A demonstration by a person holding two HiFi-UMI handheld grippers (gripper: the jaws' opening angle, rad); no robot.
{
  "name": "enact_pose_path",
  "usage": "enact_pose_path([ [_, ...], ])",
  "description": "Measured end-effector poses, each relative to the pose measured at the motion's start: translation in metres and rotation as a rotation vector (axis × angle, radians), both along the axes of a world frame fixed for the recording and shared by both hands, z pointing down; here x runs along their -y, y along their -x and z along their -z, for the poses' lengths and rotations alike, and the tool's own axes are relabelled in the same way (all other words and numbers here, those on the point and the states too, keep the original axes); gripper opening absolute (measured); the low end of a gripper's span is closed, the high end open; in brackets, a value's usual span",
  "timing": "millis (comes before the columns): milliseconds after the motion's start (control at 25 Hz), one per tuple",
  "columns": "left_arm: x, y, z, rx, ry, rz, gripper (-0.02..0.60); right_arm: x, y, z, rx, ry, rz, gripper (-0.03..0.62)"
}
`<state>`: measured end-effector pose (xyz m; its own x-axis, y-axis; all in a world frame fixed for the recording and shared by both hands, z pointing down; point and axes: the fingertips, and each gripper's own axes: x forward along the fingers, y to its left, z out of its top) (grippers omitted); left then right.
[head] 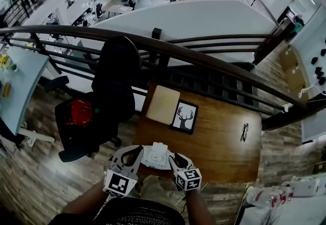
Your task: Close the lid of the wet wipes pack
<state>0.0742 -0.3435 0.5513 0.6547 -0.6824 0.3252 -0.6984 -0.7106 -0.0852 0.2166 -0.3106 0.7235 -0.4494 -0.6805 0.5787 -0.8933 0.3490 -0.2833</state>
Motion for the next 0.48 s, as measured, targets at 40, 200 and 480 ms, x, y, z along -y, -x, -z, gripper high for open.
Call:
enact_pose_path([
  [40, -0.001, -0.002, -0.002, 0.011, 0.000, -0.007, 0.028, 0.001, 0.002, -0.007, 0.004, 0.010, 0.005, 0.121],
  [200, -0.007, -0.009, -0.009, 0.027, 0.001, -0.033, 0.028, 0.005, 0.012, -0.033, 0.005, 0.040, 0.037, 0.121],
  [480, -0.009, -0.002, -0.023, 0.036, 0.034, -0.009, 0.028, 0.012, 0.018, -0.079, 0.001, 0.109, 0.051, 0.143],
])
